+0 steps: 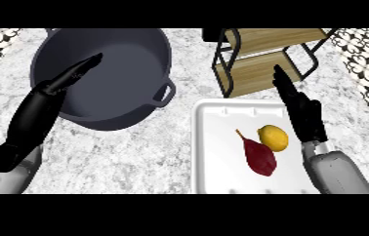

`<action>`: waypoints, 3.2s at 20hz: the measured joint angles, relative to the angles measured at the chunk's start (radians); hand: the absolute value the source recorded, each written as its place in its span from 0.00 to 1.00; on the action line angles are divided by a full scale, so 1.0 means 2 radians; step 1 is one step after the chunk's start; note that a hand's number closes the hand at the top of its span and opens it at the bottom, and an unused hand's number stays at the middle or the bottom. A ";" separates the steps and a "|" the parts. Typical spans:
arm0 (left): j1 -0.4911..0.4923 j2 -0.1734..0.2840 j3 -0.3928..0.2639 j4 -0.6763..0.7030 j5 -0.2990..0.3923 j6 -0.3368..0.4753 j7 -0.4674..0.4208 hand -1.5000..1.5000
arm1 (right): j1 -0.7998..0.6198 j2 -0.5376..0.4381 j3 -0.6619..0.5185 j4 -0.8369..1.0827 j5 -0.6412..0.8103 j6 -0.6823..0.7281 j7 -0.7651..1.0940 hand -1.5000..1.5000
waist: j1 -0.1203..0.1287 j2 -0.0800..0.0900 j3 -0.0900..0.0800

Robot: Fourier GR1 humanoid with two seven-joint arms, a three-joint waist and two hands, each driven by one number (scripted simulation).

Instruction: Pick the lemon from the tray and place it in the tiered shelf

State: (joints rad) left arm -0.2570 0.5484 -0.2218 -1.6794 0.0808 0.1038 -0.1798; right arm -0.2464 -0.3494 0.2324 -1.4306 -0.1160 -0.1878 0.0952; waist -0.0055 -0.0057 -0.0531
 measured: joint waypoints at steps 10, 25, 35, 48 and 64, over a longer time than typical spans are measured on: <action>0.087 -0.027 0.004 0.030 0.041 0.006 0.070 0.50 | 0.022 -0.147 -0.082 0.102 -0.010 0.073 0.034 0.00 | 0.003 0.004 0.035; 0.136 -0.036 0.000 0.004 0.037 0.008 0.130 0.50 | -0.028 -0.173 -0.098 0.150 -0.136 0.325 0.016 0.00 | 0.005 -0.006 0.041; 0.156 -0.037 0.001 -0.006 0.031 0.003 0.152 0.50 | -0.113 -0.253 0.024 0.069 0.030 0.355 0.130 0.00 | 0.012 -0.004 0.037; 0.163 -0.049 0.016 0.004 0.020 -0.007 0.145 0.50 | -0.148 -0.157 0.108 0.033 0.081 0.358 0.291 0.00 | 0.003 -0.007 0.041; 0.150 -0.101 0.008 0.083 -0.004 -0.022 0.121 0.50 | -0.119 -0.127 0.117 -0.002 0.147 0.359 0.371 0.00 | 0.003 -0.003 0.035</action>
State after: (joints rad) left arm 0.0430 0.3460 -0.2057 -1.5138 0.0737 0.0600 0.0621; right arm -0.4840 -0.6029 0.4662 -1.4343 0.1778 0.5309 0.8374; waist 0.0007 -0.0120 0.0164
